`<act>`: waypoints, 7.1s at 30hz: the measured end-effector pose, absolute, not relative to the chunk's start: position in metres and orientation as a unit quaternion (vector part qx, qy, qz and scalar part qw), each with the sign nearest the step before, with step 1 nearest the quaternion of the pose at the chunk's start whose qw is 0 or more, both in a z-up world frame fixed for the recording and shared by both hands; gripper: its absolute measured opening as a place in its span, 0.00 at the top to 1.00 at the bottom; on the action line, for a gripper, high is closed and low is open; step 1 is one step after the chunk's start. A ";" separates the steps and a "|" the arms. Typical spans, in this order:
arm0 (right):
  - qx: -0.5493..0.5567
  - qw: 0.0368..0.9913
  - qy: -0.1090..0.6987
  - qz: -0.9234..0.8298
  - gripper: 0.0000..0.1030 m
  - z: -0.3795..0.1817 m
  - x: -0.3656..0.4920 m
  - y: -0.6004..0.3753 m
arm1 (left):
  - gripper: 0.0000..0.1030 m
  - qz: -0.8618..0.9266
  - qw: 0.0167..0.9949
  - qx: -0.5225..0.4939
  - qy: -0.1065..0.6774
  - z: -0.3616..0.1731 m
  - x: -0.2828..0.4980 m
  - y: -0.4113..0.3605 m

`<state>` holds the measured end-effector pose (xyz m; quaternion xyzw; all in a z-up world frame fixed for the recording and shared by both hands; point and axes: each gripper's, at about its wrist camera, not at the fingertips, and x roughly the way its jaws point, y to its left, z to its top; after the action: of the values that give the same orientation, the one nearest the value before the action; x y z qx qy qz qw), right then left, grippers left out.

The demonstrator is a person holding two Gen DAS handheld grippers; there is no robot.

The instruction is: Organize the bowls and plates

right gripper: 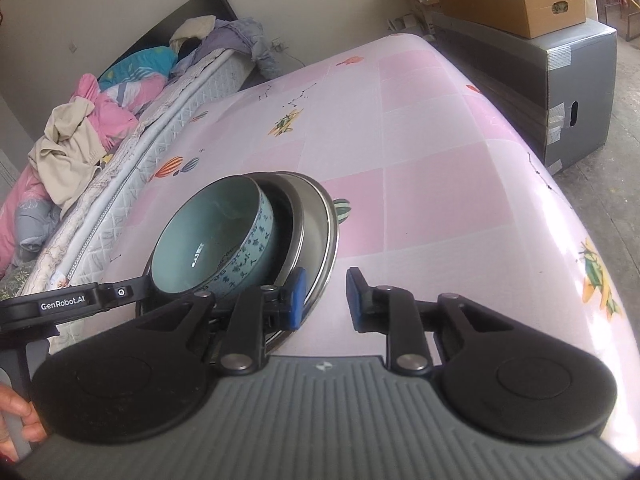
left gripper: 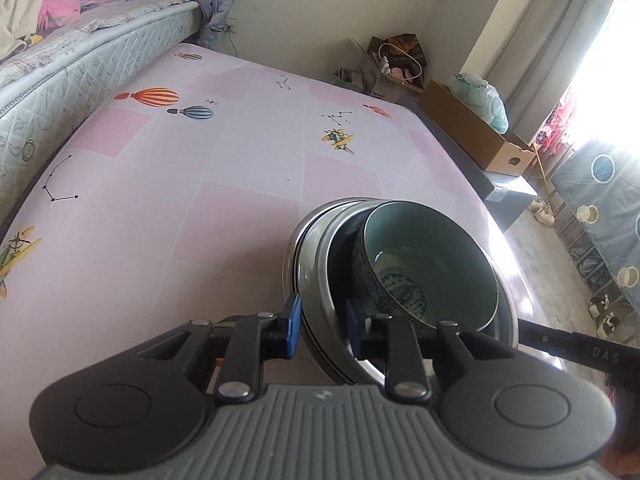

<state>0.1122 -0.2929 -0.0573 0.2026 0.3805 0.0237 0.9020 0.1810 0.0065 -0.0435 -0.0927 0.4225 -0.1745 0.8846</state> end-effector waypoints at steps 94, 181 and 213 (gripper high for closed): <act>0.104 0.962 0.252 0.007 0.01 0.042 0.007 -0.269 | 0.00 -0.113 0.914 -0.043 0.388 -0.004 0.097 0.002; 0.096 0.899 0.427 -0.003 0.01 -0.003 0.042 -0.215 | 0.00 -0.022 0.884 0.036 0.466 0.000 0.090 0.000; 0.088 0.898 0.432 -0.002 0.01 -0.003 0.041 -0.211 | 0.00 -0.028 0.882 0.031 0.470 -0.004 0.091 0.000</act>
<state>0.0410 -0.2113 -0.0031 0.0879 0.4320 -0.0015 0.8976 0.0909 0.0000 -0.0040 0.0309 0.4697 -0.0283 0.8818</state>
